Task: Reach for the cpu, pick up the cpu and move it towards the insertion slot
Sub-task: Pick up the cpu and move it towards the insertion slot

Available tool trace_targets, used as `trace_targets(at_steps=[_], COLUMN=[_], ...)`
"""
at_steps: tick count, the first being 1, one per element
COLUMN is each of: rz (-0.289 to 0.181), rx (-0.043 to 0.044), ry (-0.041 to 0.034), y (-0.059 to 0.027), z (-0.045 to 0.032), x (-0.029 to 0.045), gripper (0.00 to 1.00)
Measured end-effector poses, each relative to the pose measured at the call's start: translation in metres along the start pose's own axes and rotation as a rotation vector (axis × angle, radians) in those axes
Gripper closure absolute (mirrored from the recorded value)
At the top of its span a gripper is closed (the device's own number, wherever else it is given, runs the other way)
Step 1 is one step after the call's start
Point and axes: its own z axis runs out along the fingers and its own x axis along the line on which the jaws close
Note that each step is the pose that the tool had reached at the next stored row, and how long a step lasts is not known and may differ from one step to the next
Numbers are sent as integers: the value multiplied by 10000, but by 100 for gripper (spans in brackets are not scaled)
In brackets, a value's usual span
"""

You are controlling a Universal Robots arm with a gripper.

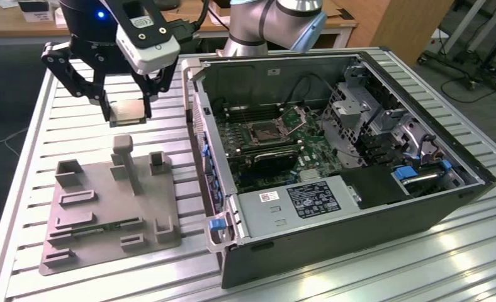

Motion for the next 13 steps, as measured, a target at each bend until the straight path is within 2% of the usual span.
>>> trace_targets(at_steps=[13], rz=[0], rx=[-1], ry=[0], y=[0], z=[-1], x=[-47], gripper=[45])
